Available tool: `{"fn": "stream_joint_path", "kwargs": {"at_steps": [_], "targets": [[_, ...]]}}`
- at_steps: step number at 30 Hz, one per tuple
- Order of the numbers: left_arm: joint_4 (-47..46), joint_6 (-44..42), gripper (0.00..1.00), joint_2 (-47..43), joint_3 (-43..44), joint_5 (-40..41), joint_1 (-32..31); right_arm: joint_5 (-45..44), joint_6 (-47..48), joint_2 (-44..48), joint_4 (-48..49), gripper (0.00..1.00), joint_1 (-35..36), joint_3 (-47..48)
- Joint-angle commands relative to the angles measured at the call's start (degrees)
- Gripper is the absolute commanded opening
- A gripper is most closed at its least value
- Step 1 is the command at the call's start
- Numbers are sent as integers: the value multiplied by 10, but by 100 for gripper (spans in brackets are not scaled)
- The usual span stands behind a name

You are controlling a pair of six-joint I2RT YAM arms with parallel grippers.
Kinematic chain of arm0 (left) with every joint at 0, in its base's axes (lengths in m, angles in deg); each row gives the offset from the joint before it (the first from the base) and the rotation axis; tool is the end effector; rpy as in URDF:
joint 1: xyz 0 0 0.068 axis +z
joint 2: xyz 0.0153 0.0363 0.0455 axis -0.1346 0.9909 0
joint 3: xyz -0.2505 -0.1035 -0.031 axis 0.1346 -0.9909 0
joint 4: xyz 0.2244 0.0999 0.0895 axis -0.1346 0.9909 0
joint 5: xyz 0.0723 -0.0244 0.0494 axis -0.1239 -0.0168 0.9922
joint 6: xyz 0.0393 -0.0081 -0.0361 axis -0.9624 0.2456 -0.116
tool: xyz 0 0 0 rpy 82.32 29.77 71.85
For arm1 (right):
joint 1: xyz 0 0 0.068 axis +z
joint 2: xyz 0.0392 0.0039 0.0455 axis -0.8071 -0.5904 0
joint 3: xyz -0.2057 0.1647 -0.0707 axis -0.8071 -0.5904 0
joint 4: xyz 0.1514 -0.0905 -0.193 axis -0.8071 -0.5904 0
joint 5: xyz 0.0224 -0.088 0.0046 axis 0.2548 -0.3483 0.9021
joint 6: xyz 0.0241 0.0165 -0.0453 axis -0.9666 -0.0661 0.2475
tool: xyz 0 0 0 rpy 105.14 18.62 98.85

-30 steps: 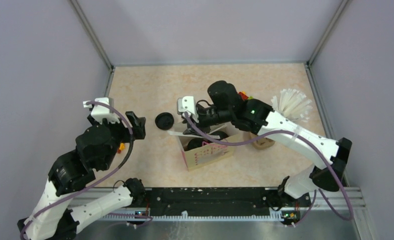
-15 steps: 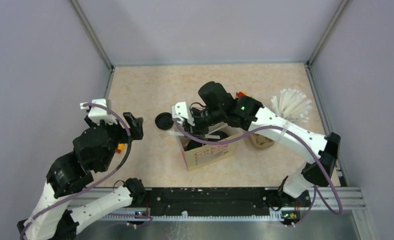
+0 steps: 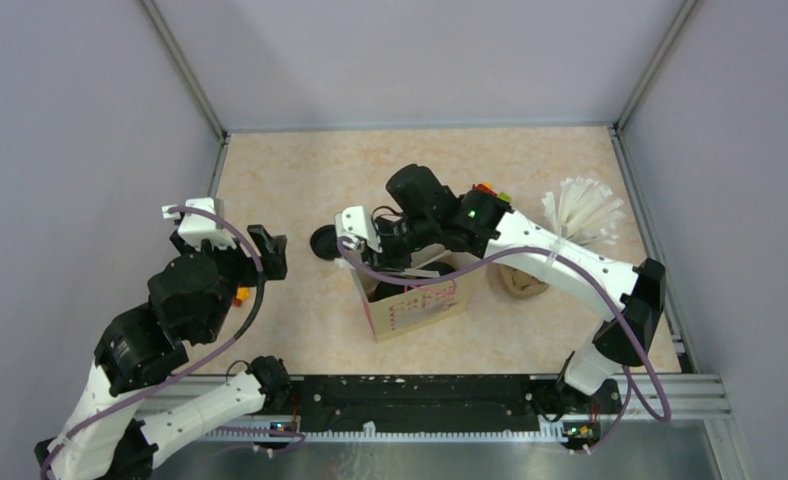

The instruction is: Pack the takeout coffee

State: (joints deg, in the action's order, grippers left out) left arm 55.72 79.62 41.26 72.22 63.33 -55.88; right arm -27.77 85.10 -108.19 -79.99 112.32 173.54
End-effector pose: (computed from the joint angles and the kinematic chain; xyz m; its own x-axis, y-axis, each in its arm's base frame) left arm 0.0540 -0.0251 0.4306 -0.2386 -0.1601 -0.9578 0.0507 0.9829 -0.1769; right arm 0.1721 0.3122 0.3762 0.2758 -0.5440 -0.7924 -0.9606 -0.1864 -0.2063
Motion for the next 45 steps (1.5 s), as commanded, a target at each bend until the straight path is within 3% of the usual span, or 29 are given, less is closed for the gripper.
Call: {"fn": "stream_joint_path", "kwargs": {"at_steps": [1,9,11,15,33,38,45], "targets": [[-27,-12,99,5,3,9,0,10,13,-4,2,26,6,41],[-39,-11,99,5,-8,10,0,13,17,-3,-27,16,7,41],[-41,-11,99,6,-10,9,1,11,13,-2,-24,18,6,40],[-37,-13,99,9,-9,8,1,12,4,-5,-12,32,6,34],[-35,-14,99,10,-7,8,0,12,-6,-20,11,32,7,25],[-32,-15,99,8,-4,12,1,-9,2,-19,1,12,7,39],[-31,-11,99,6,-6,14,1,-46,24,7,-96,7,8,75]]}}
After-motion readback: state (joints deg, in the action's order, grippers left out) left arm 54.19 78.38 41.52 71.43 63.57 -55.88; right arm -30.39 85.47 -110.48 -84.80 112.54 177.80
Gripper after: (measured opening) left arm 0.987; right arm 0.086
